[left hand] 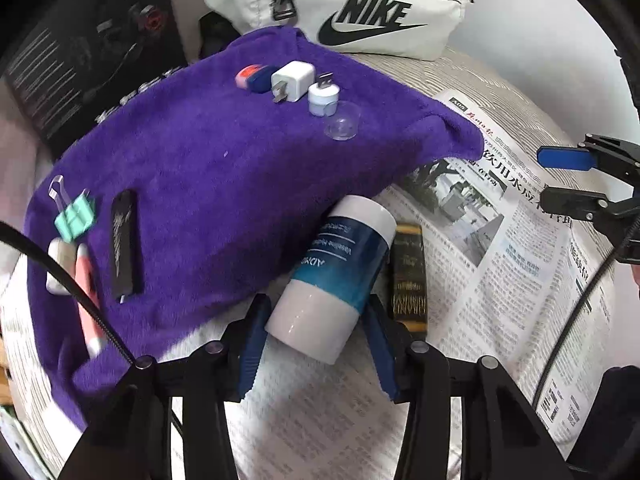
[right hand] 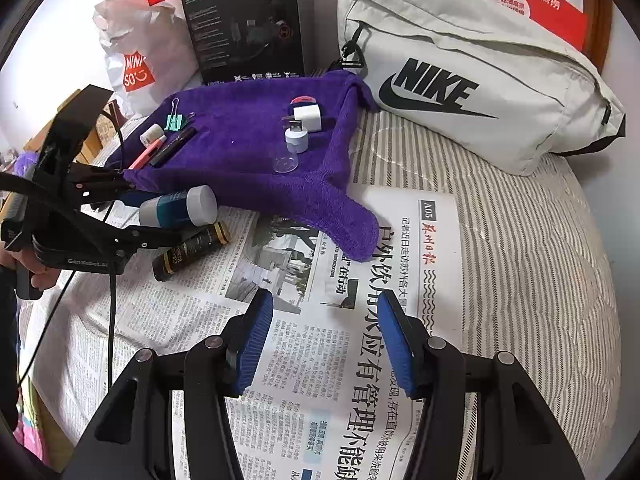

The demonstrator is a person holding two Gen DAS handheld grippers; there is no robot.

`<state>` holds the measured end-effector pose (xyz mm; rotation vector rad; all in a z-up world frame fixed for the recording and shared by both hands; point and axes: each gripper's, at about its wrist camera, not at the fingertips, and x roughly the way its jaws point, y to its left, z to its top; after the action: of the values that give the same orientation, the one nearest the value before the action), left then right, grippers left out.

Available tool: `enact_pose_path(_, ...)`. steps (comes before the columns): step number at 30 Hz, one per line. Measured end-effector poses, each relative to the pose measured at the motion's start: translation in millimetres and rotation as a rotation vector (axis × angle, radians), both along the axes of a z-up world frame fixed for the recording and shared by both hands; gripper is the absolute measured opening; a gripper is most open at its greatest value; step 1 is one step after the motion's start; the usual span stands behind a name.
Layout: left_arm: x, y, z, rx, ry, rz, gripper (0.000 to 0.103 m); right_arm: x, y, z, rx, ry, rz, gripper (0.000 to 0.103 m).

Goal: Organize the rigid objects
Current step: 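Grasp the white-blue Vaseline bottle on the newspaper with the left tool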

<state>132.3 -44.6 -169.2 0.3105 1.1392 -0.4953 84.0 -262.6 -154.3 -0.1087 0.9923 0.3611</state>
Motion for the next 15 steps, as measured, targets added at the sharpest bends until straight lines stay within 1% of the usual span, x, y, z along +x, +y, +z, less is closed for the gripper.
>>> enact_pose_path(4, -23, 17, 1, -0.027, 0.016, 0.036, 0.041, 2, 3, -2, 0.004, 0.004, 0.014, 0.054)
enact_pose_path(6, -33, 18, 0, -0.024, 0.009, 0.021, 0.041, 4, 4, -4, 0.003, 0.008, 0.021, 0.054)
enact_pose_path(7, -35, 17, -1, -0.014, 0.002, 0.012, 0.044, 5, 5, -5, 0.003, 0.010, 0.022, 0.054)
enact_pose_path(9, -36, 16, -2, 0.002, -0.008, 0.005, 0.051, 6, 6, -7, 0.003, 0.019, 0.024, 0.054)
enact_pose_path(10, -33, 17, -2, 0.003, -0.007, 0.009, 0.053, 6, 6, -8, 0.004, 0.021, 0.025, 0.054)
enact_pose_path(14, -19, 8, -1, -0.011, 0.002, -0.004, 0.053, 4, 7, -9, 0.002, 0.025, 0.032, 0.054)
enact_pose_path(15, -14, 5, -2, 0.000, -0.002, -0.013, 0.053, 3, 7, -9, 0.000, 0.026, 0.033, 0.054)
